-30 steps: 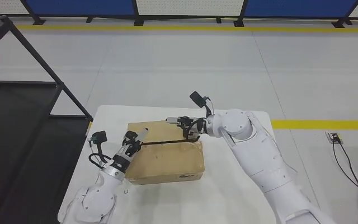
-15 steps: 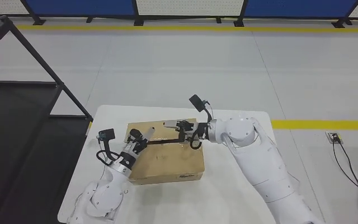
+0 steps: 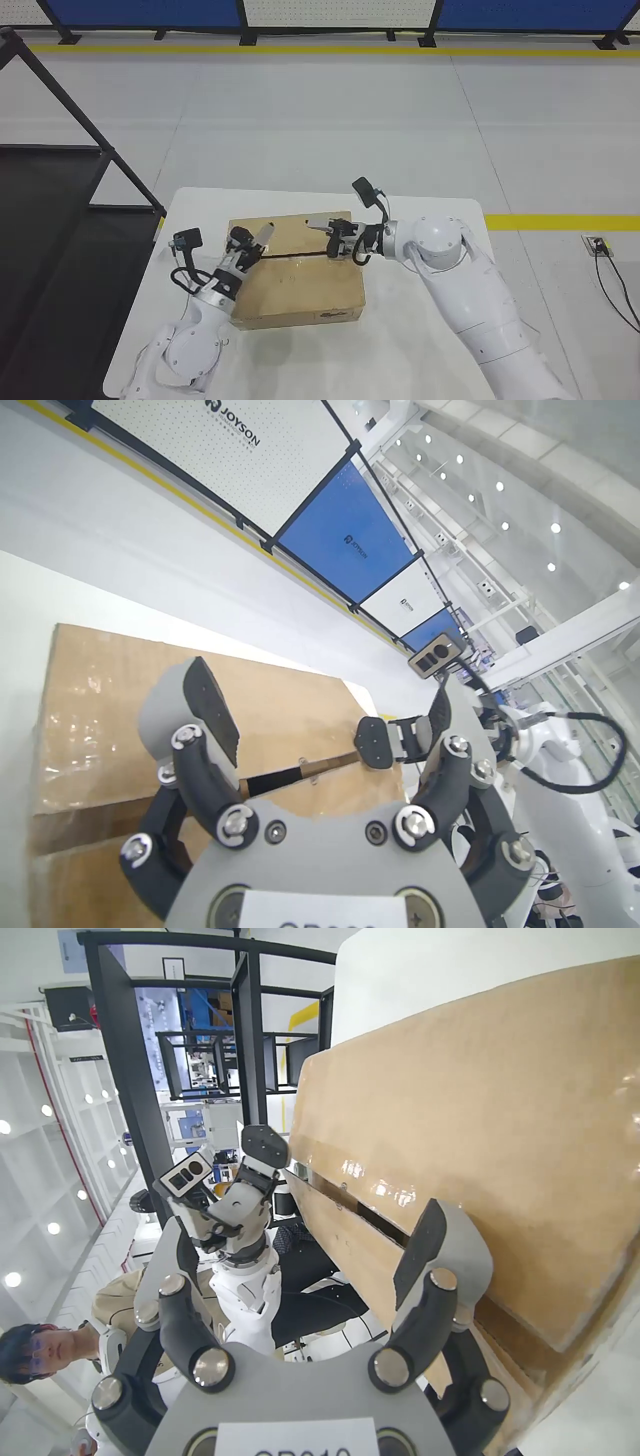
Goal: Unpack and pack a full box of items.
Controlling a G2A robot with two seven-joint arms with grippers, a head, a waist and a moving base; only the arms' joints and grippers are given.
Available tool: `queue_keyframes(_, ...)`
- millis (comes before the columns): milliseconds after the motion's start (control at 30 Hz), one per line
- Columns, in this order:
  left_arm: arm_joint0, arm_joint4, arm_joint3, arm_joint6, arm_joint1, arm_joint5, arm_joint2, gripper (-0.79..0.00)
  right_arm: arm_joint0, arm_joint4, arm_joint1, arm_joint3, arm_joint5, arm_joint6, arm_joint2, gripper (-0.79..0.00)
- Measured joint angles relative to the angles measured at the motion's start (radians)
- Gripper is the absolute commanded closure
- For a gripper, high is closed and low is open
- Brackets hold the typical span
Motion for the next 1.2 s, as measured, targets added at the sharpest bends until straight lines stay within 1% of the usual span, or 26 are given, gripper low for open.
queue_keyframes(100,0.024,-0.078,-0.051,0.017,0.001,-0.001,-0.053,-0.785,0.002,0.018,0.001,0.034,-0.03,0.01,0.003,-0.785)
queue_keyframes(233,0.085,-0.212,-0.117,0.049,0.005,0.003,-0.167,-0.785,-0.003,0.03,0.006,0.058,-0.088,0.025,0.007,-0.785)
queue_keyframes(367,0.161,-0.305,-0.138,0.063,0.01,0.011,-0.284,-0.785,-0.009,0.03,0.01,0.069,-0.15,0.049,0.007,-0.785)
queue_keyframes(433,0.207,-0.342,-0.141,0.064,0.013,0.015,-0.34,-0.785,-0.009,0.027,0.011,0.07,-0.158,0.052,0.006,-0.785)
queue_keyframes(567,0.292,-0.404,-0.146,0.05,0.014,0.026,-0.419,-0.785,-0.009,0.027,0.011,0.07,-0.156,0.051,0.006,-0.785)
queue_keyframes(633,0.302,-0.427,-0.147,0.043,0.014,0.029,-0.425,-0.785,-0.009,0.027,0.011,0.07,-0.156,0.051,0.006,-0.785)
queue_keyframes(900,0.298,-0.412,-0.146,0.045,0.014,0.029,-0.422,-0.785,-0.009,0.027,0.011,0.07,-0.156,0.051,0.006,-0.785)
queue_keyframes(967,0.29,-0.405,-0.116,0.027,0.014,0.057,-0.403,-0.785,-0.019,0.025,0.011,0.059,-0.157,0.038,0.004,-0.785)
queue_keyframes(1067,0.252,-0.351,-0.035,0.032,0.012,0.121,-0.359,-0.785,-0.039,0.023,0.014,0.034,-0.158,0.016,0.005,-0.785)
queue_keyframes(1200,0.229,-0.337,0.05,0.005,0.01,0.139,-0.322,-0.785,-0.057,0.022,0.02,0.013,-0.181,0.006,0.013,-0.785)
